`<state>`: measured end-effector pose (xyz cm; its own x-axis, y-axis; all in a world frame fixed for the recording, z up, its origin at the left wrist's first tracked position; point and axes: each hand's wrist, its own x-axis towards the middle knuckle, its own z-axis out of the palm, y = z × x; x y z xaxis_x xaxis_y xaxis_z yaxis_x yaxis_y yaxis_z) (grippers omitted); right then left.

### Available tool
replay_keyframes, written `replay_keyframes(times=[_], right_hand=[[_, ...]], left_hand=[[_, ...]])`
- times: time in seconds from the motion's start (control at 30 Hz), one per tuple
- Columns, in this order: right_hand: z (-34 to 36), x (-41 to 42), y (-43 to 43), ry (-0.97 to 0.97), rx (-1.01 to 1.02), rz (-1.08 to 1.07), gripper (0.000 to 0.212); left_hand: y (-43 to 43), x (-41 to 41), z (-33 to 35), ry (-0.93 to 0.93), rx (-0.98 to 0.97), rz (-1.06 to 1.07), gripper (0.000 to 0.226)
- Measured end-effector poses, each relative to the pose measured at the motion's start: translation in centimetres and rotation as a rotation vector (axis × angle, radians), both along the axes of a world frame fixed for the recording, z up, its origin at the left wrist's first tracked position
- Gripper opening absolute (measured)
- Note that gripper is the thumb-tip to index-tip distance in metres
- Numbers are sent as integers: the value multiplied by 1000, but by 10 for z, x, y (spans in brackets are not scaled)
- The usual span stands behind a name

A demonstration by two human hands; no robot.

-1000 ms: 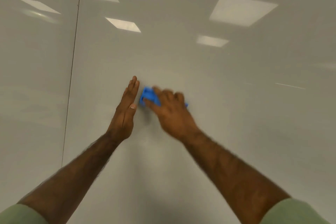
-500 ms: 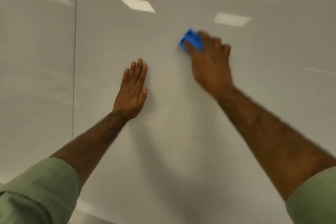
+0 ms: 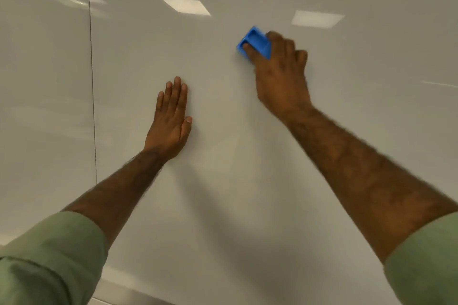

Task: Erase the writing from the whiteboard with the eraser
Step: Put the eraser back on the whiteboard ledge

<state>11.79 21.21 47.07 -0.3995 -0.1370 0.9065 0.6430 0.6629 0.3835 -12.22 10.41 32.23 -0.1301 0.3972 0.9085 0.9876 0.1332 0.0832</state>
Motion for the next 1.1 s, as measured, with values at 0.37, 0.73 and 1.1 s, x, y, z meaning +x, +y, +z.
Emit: replay_keyframes(times=[0.37,0.73,1.1], right_hand=[[-254,19,-21,-563,-254,237,63],[-433,70,-41,-603,-759,248,73],[-552,61,-60,-780,-886,30,58]], left_hand=[[-23,42,-60,28,-126,-97,72],[-72,83,-292,-130,-495,-188,50],[-83,94,-427,-356,-942,-200,60]])
